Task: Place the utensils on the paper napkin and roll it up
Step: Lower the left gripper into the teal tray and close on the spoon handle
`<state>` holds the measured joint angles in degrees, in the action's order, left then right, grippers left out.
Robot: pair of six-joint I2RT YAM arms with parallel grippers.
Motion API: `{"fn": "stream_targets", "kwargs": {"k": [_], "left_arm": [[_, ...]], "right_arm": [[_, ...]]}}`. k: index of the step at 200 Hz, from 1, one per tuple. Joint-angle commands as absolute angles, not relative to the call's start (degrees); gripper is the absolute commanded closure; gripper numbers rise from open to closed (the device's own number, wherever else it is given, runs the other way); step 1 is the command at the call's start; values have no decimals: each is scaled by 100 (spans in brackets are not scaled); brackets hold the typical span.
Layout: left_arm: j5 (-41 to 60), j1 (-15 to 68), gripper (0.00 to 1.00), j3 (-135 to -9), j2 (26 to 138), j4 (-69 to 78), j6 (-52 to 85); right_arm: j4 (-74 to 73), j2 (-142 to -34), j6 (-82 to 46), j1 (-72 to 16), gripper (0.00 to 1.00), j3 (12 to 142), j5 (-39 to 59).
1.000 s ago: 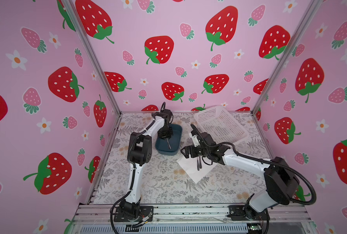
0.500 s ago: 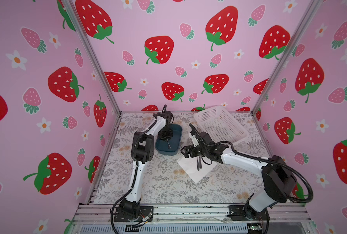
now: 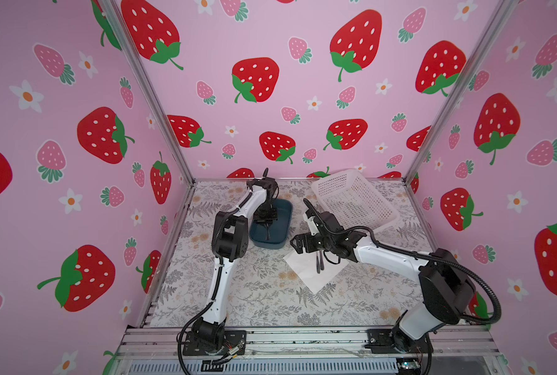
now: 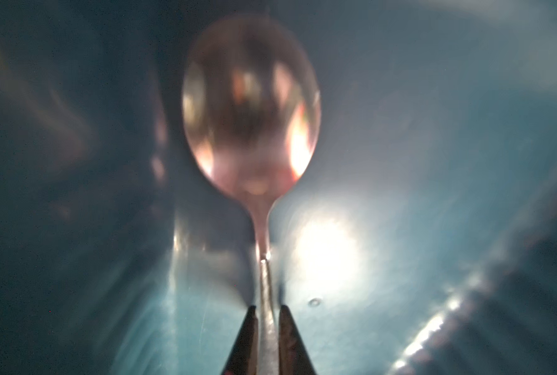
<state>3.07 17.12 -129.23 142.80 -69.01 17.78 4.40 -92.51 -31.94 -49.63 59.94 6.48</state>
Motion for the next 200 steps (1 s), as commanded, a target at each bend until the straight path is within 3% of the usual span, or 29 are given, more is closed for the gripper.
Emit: {"fn": "stream_targets", "kwargs": {"k": [1,200], "left_arm": [[191,1618,81,-13411,14527,-7358,1672],[631,1547,83,-13135,14940,-7392,1477]], "right_arm": [[561,-9310,-3291,-4999,0,6153,628],[694,-9152,-3382,-5001,0,6092,449]]}}
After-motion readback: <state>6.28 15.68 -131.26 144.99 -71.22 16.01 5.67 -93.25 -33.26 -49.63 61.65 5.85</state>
